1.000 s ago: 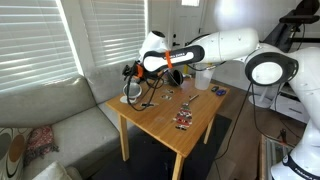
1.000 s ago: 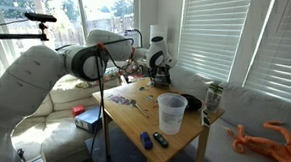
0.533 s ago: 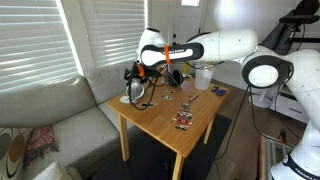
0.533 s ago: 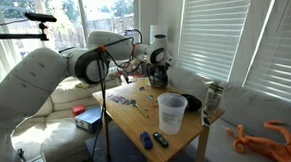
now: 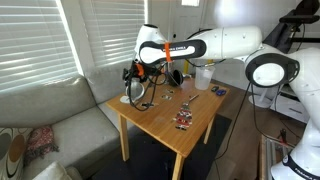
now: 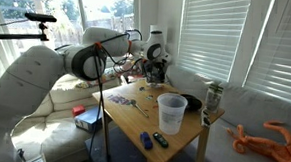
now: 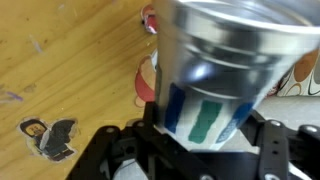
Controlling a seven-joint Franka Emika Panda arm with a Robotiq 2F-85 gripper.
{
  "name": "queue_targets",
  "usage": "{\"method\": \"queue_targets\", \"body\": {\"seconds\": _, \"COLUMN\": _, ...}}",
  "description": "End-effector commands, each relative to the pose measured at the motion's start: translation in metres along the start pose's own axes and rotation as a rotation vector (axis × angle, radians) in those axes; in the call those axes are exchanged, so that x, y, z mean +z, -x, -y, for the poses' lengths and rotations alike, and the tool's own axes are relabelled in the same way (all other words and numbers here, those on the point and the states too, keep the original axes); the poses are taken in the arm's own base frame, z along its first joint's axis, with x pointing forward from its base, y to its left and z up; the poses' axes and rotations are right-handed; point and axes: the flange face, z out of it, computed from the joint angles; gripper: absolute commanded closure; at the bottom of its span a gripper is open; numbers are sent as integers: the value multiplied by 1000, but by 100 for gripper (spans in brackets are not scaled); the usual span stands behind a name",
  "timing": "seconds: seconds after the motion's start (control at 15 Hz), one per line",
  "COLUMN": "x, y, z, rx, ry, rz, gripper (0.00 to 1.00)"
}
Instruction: Put the silver cup upside down, then put the clear cup upside down on the silver cup
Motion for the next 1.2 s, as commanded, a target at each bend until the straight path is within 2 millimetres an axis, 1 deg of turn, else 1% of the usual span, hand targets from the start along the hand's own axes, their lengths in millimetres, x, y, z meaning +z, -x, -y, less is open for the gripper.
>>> {"method": "queue_targets", "body": {"seconds": 0.0, "x": -33, "y": 24, "z": -1, "rx": -52, "ry": 6, "rz": -64, "gripper": 44}}
{"method": "queue_targets", "body": {"seconds": 0.33, "x": -69, "y": 43, "z": -8, "rx": -107, "ry": 10, "rz": -203, "gripper": 44}}
{"method": "queue_targets", "body": {"seconds": 0.53, "x": -83, "y": 56, "z": -19, "rx": -136, "ry": 23, "rz": -299, "gripper": 44}}
{"method": "queue_targets", "body": {"seconds": 0.67, "x": -84, "y": 66, "z": -30, "rx": -142, "ry": 44, "rz": -377, "gripper": 44}}
{"method": "queue_targets", "body": {"seconds": 0.8, "x": -81, "y": 80, "z": -44, "rx": -151, "ry": 66, "rz": -457, "gripper": 44}}
{"method": "queue_targets", "body": {"seconds": 0.93, "x": -78, "y": 91, "z": -69, "rx": -144, "ry": 96, "rz": -524, "gripper": 44}}
{"method": "queue_targets", "body": {"seconds": 1.13, "x": -74, "y": 105, "z": -95, "rx": -121, "ry": 159, "rz": -600, "gripper": 44}}
